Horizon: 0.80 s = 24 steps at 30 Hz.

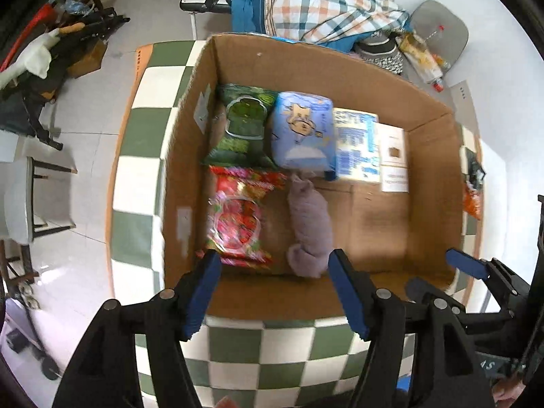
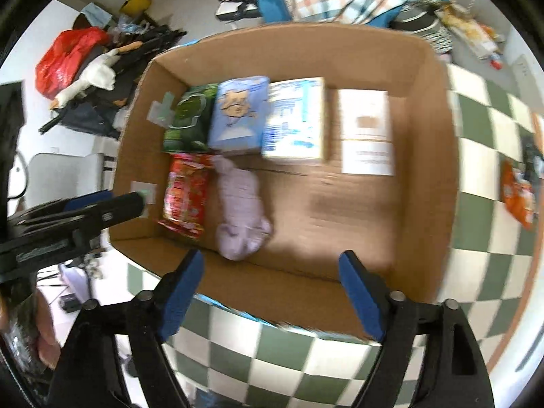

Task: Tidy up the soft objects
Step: 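Raise both grippers out of the box and move toward remaining snack bags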

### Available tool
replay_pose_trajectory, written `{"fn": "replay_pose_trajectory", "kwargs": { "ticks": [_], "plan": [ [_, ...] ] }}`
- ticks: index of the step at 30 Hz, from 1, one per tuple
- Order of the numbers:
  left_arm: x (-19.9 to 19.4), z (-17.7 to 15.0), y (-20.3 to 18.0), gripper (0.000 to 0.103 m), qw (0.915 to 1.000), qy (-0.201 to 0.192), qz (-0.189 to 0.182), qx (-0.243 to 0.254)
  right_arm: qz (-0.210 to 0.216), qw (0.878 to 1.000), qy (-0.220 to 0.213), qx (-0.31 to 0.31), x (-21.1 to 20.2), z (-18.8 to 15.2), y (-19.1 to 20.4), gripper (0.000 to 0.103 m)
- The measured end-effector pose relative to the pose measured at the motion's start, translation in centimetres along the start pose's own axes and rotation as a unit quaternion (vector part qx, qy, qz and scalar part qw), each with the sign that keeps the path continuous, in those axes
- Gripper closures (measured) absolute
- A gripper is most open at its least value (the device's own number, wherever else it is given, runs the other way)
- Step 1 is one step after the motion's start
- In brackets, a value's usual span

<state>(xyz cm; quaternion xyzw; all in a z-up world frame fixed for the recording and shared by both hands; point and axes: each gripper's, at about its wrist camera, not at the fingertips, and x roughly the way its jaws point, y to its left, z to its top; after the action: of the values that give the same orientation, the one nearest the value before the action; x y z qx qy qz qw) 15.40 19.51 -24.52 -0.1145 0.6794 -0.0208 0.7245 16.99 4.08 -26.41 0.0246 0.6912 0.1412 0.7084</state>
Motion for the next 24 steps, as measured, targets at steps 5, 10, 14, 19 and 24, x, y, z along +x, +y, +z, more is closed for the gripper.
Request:
{"fn": "replay_pose_trajectory", "kwargs": {
  "ticks": [5,10,14,19,24],
  "plan": [
    [-1.7,-2.3,-1.7,0.006,0.9992,-0.037,0.016,-0.003,-0.049,0.998,-0.027,0.003,-2.4,-1.9,-1.5,0.000],
    [-3.4,-4.5,-3.2,0.002,0.9964,-0.074,0.039,-0.002,-0.074,0.996,-0.058,0.002,-5.3,-4.4,-2.1,0.000],
    [-5.3,-6.4,-4.1,0.001,0.9929,-0.105,0.055,0.003,-0.086,0.993,-0.085,0.000,-8.0,-6.4,-1.9,0.000],
    [-8.2,-8.4,-5.3,0.000,0.9876,-0.142,0.067,0.007,-0.078,0.991,-0.112,-0.001,-11.1,-8.7,-1.5,0.000],
    [-10.4,-9.7,-6.8,0.000,0.9827,-0.167,0.077,0.022,-0.067,0.990,-0.127,-0.007,-13.4,-10.4,-1.4,0.000]
  ]
}}
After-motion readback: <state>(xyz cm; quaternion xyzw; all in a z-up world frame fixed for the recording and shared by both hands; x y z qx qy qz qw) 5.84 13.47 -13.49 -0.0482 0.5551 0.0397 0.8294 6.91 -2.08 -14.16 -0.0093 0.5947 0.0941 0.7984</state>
